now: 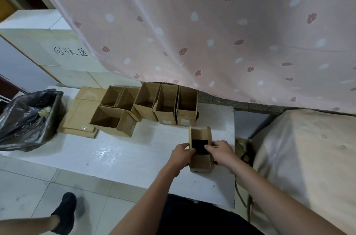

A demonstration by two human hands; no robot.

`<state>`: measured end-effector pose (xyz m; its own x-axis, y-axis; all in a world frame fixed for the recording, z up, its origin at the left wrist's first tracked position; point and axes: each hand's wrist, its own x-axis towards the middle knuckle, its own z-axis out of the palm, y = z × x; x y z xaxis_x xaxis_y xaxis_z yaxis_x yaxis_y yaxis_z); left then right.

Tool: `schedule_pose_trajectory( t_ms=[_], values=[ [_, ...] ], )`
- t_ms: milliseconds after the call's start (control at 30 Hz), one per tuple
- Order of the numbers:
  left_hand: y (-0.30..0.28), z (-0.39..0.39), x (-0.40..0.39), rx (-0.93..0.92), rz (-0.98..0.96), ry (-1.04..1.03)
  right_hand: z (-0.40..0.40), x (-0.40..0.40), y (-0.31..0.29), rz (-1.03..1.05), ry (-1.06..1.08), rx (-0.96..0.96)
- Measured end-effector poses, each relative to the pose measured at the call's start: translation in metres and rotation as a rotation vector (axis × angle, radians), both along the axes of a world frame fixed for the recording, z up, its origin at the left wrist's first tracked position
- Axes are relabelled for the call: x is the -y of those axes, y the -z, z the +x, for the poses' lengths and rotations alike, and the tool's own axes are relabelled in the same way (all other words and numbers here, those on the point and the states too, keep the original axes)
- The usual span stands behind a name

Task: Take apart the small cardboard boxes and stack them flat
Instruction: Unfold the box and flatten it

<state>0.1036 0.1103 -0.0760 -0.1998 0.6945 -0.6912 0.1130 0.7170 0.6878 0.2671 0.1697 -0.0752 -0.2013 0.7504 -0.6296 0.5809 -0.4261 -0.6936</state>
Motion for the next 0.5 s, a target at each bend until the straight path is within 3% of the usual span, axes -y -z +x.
schedule_pose_trajectory(
  t_ms=[133,333,500],
  values=[
    [0.001,-0.018,0.012,0.128,0.027,-0.103,0.015,0.002,-0.002,0.055,0.027,0.070],
    [0.007,-0.025,0.021,0.111,-0.005,-0.201,0.019,0.005,-0.004,0.074,0.043,0.130],
    [0.002,-0.023,0.019,0.058,0.000,-0.168,0.017,0.008,-0.004,0.115,0.010,0.137]
  ],
)
